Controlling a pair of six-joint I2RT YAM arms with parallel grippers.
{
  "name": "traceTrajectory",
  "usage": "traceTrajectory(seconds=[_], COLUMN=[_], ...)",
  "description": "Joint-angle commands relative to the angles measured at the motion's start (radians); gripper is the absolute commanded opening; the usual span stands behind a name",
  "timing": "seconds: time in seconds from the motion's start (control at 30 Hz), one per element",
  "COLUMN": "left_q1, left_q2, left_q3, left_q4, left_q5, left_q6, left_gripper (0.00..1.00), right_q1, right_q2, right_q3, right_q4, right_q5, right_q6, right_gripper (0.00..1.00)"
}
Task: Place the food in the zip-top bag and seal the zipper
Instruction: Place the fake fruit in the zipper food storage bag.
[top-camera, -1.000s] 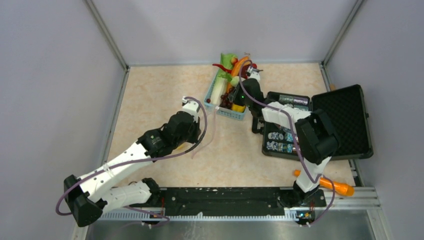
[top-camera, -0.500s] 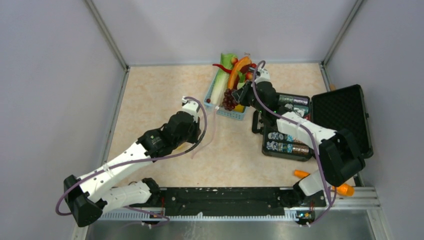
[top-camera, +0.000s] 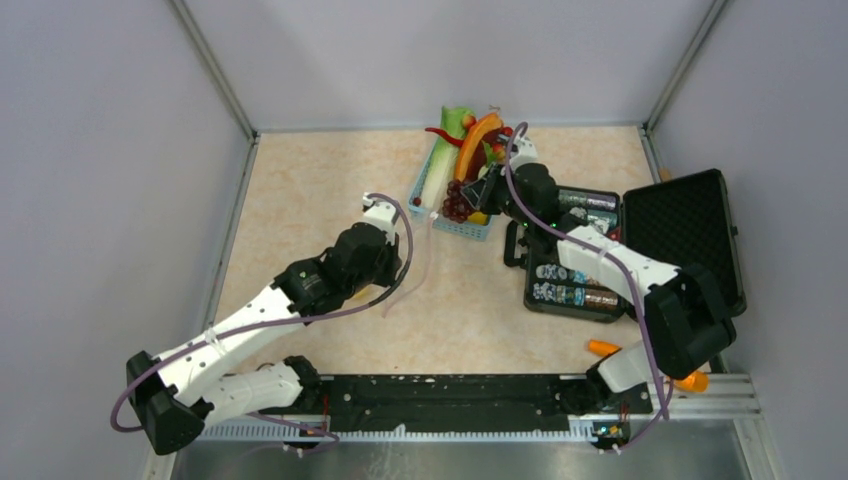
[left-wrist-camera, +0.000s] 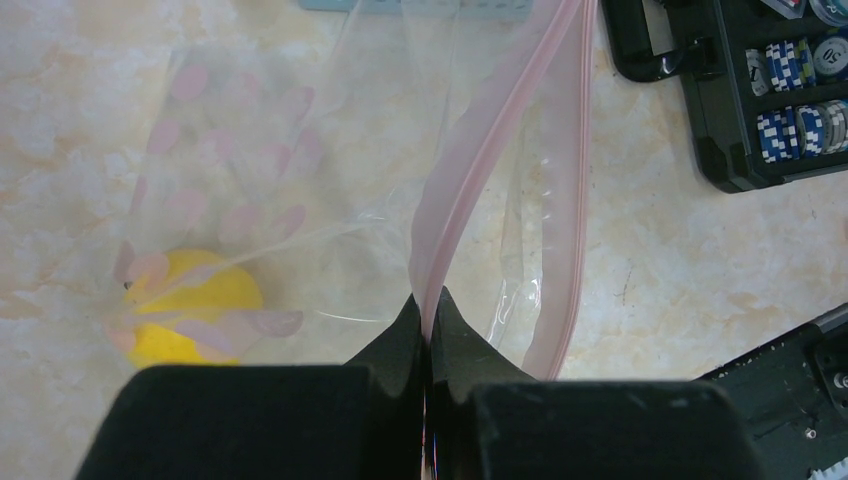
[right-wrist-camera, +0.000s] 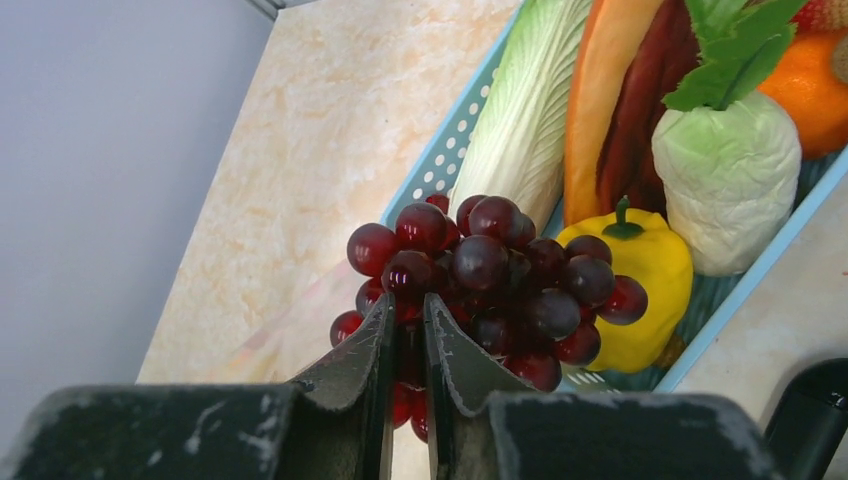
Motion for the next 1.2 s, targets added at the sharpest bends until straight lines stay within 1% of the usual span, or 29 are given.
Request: traceTrajectory(seconds=[0.0, 0.2, 0.33, 0.53, 0.6, 0.7, 0.77, 0.93, 1.0, 1.17], left_q1=[0.005, 0.005, 0.005, 0.006, 0.018, 0.054, 0.071, 0.090, 0.093, 0.094], left_q2=[-0.024, -0.023, -0.009, 0.036, 0.060, 0.103, 0.133, 0.182, 0.192, 0.175], left_q3=[0.003, 0.006, 0.012, 0.037, 0.051, 0.079, 0.096, 0.161, 0.184, 0.186], left_q4=[0.028, 0.031, 0.035, 0.047, 0.056, 0.065, 0.067, 0.027, 0.007, 0.024], left_q5=[-0.014, -0.026, -0.023, -0.025, -0.004, 0.063, 0.093, 0.102, 0.117, 0.155], left_q6=[-0.020, -0.020, -0.019, -0.042, -0.051, -0.075, -0.085, -0.095, -0.104, -0.133], left_gripper=[0.00, 0.00, 0.00, 0.00, 0.00, 0.00, 0.00, 0.00, 0.00, 0.00], right_q1=[0.004, 0.003, 0.003, 0.003, 0.009, 0.028, 0.044, 0.091, 0.115, 0.160], right_q2=[-0.081, -0.179, -0.235, -0.316, -0.342, -0.367, -0.378, -0.380, -0.363, -0.285], right_q3=[0.062, 0.047, 0.051, 0.035, 0.029, 0.026, 0.023, -0.004, -0.008, -0.023], right_q4=[0.025, 0.009, -0.024, -0.023, -0.016, -0.019, -0.018, 0.031, 0.061, 0.164], right_q5=[-0.081, -0.081, -0.120, -0.201, -0.239, -0.256, -0.257, -0.235, -0.229, -0.196], right_q6=[-0.033, -0.035, -0.045, -0.016, -0.002, 0.002, 0.004, 0.023, 0.031, 0.069], right_gripper=[0.00, 0.00, 0.00, 0.00, 0.00, 0.00, 0.00, 0.00, 0.00, 0.00])
